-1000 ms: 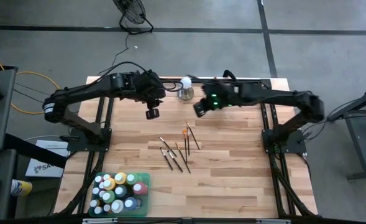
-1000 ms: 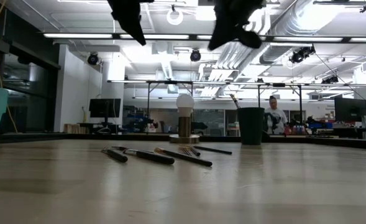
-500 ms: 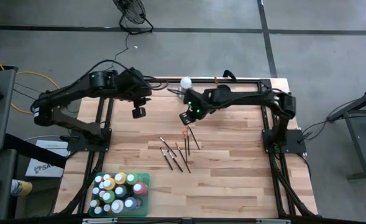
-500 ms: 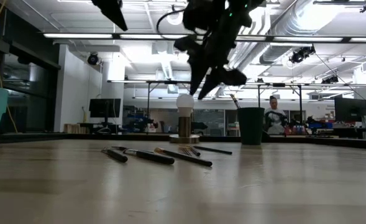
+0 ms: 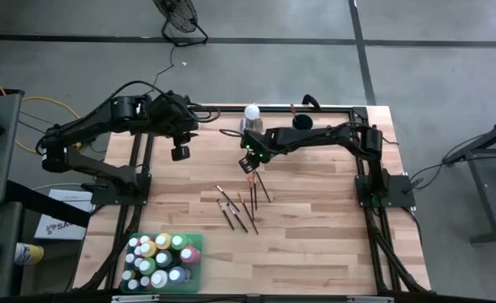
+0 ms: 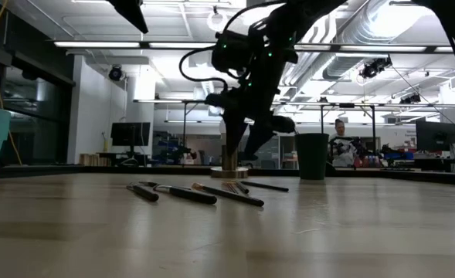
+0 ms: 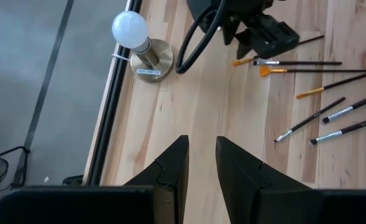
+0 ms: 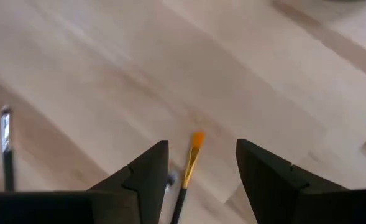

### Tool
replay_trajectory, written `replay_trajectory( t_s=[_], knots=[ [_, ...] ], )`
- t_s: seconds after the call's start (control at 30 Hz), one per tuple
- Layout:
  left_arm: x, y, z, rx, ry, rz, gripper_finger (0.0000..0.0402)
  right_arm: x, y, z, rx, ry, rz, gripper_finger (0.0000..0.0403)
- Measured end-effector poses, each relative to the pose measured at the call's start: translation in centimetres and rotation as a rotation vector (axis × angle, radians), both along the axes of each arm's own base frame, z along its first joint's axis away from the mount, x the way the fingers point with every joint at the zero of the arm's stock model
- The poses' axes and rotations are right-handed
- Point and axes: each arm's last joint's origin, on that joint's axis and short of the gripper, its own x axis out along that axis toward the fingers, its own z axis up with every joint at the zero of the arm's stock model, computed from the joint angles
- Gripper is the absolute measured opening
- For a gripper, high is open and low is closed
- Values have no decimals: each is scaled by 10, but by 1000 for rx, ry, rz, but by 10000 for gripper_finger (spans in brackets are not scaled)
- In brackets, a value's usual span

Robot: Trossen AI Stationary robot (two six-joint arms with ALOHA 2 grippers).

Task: Pick & Place Paint Supplies
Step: Put the paint brush into the black cup

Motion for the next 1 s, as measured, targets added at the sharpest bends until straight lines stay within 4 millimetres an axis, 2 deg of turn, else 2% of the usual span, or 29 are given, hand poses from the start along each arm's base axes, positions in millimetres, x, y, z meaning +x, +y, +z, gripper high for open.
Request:
replay_trajectory(
  t_s=[0.2, 0.5, 0.77, 1.0],
  knots=[
    [-1, 0, -1, -4, 13, 0, 77, 2, -4, -4, -54, -1, -26, 182],
    [-3, -1, -3, -12, 41, 0, 77, 9, -5, -30, -41, 34, -33, 181],
    [-8, -3, 1, -23, 14, 0, 77, 10, 0, -30, -65, 38, -46, 181],
    [-24, -10, 10, -64, -132, -54, 77, 12, 10, -30, -102, 43, -33, 181]
  ],
)
